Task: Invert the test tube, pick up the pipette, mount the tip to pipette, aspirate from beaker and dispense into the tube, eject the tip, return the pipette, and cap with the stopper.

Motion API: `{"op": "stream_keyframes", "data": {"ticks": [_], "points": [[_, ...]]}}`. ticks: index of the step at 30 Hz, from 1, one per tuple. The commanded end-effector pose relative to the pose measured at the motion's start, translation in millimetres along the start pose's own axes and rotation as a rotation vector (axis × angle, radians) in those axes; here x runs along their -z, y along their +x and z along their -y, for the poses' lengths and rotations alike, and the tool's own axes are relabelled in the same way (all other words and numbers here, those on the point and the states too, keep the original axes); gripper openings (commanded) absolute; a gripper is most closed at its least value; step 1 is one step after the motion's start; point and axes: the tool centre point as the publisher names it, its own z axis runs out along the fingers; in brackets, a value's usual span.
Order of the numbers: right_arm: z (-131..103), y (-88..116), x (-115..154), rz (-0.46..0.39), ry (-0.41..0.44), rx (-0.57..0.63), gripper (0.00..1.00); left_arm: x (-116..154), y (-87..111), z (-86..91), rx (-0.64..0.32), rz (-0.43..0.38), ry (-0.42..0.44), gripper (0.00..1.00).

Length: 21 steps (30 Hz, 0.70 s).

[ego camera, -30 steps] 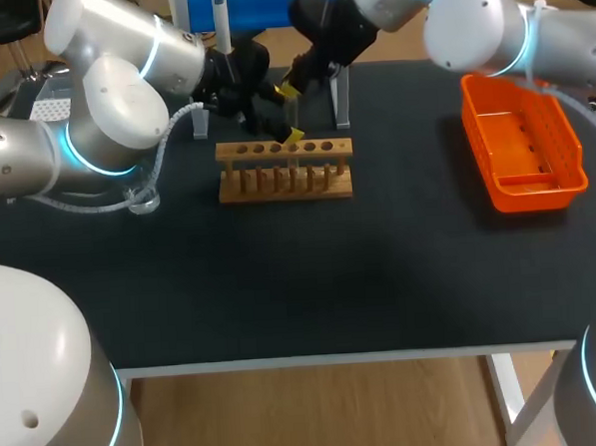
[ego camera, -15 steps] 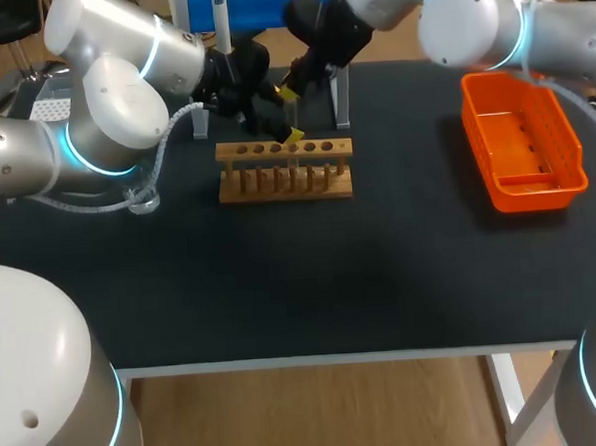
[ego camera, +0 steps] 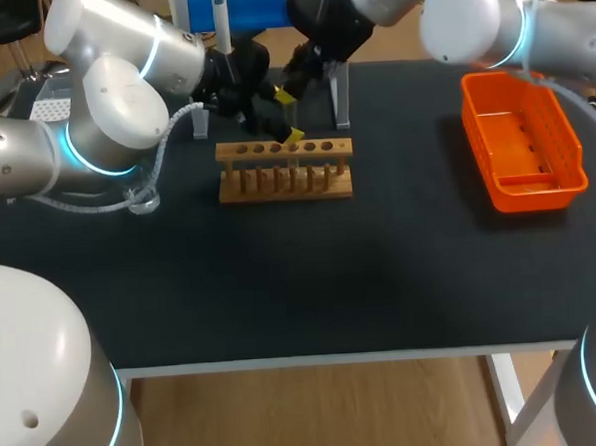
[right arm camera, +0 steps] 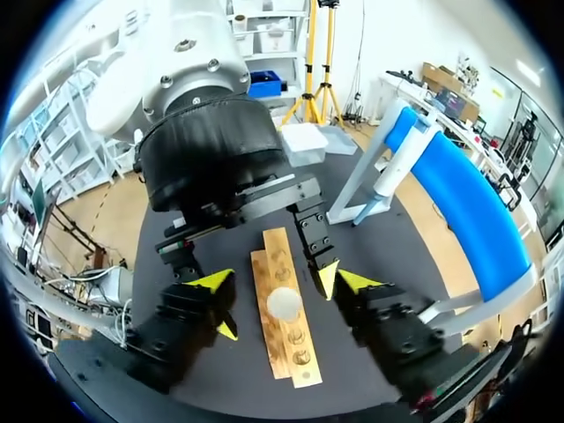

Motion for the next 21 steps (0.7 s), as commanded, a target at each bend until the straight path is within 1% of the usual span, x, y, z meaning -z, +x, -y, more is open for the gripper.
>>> {"op": "stream_keyframes", "data": {"ticks": [1,5,10,11,12,13,14,21], "points": [[4,0,3,-0.001,-0.017,0.001,1.0,0,-0.4,0.7,0.001,-0.003,-0.004,1.0],[4,1,7,0.005,-0.044,0.006,1.0,0,-0.4,0.7,0.001,-0.003,-0.004,1.0],[4,1,12,-0.008,-0.106,0.011,1.0,0,-0.4,0.7,0.001,-0.003,-0.004,1.0],[4,1,13,-0.01,-0.112,0.012,0.84,0,-0.4,0.7,0.001,-0.003,-0.004,1.0],[4,1,14,-0.01,-0.114,0.01,0.49,0,-0.4,0.7,0.001,-0.003,-0.004,1.0],[4,1,14,-0.013,-0.118,0.008,0.29,0,-0.4,0.7,0.001,-0.003,-0.004,1.0],[4,1,14,-0.011,-0.121,0.008,0.0,0,-0.4,0.7,0.001,-0.003,-0.004,1.0],[5,0,16,-0.015,-0.15,0.013,0.0,0,-0.4,0.7,0.001,-0.003,-0.004,1.0]]}}
